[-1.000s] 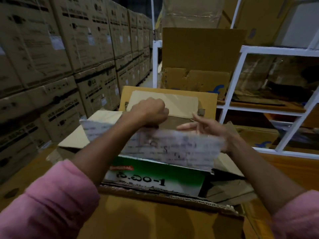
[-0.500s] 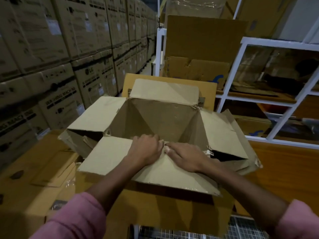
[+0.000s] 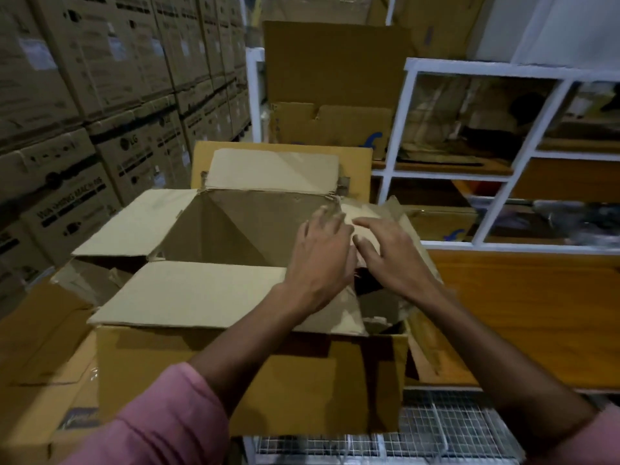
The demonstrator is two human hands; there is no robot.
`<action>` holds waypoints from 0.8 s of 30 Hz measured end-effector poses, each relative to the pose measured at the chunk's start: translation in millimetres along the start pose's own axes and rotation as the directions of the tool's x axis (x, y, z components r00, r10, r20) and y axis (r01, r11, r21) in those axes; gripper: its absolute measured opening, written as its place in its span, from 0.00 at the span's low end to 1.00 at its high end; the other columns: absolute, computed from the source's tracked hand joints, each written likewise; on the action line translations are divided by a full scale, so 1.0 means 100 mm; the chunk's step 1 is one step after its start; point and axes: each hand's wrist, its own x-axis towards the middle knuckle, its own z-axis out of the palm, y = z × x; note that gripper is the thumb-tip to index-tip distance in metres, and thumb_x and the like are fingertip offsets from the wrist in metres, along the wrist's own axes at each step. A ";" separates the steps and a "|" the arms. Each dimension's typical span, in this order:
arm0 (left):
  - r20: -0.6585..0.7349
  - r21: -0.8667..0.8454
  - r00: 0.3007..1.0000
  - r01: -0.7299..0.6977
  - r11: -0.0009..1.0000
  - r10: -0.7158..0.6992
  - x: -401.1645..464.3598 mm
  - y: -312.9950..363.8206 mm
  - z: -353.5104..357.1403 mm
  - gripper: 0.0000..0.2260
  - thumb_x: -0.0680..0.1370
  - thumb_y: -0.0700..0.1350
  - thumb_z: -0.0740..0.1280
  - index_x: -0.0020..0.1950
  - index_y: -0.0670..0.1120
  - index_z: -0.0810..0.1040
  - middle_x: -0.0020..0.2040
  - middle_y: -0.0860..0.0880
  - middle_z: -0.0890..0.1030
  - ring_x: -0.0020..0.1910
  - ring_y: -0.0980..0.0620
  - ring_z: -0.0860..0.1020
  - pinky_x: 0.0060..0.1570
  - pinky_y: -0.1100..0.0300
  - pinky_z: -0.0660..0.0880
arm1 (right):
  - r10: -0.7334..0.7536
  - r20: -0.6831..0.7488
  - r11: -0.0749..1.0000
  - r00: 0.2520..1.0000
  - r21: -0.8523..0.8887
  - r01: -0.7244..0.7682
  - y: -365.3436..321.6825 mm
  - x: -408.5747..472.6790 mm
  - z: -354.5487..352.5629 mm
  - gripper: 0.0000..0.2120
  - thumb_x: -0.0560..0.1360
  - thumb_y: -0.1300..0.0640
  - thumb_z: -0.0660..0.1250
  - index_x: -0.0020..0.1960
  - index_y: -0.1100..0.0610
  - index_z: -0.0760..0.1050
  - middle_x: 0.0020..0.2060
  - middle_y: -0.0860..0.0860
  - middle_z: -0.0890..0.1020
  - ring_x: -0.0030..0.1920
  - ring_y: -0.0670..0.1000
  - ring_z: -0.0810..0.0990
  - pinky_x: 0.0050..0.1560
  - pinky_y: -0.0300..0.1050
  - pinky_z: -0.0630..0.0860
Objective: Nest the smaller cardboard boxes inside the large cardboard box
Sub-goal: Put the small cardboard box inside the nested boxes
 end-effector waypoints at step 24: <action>0.367 -0.070 0.863 -0.347 0.935 0.348 1.06 4.35 2.76 0.34 0.81 0.63 0.60 0.82 0.49 0.54 0.83 0.44 0.41 0.81 0.39 0.38 0.77 0.35 0.46 | 0.650 -0.152 0.711 0.744 -0.225 -0.667 3.90 -2.93 -2.61 0.38 0.79 0.31 0.48 0.78 0.55 0.63 0.76 0.57 0.69 0.77 0.59 0.62 0.74 0.61 0.60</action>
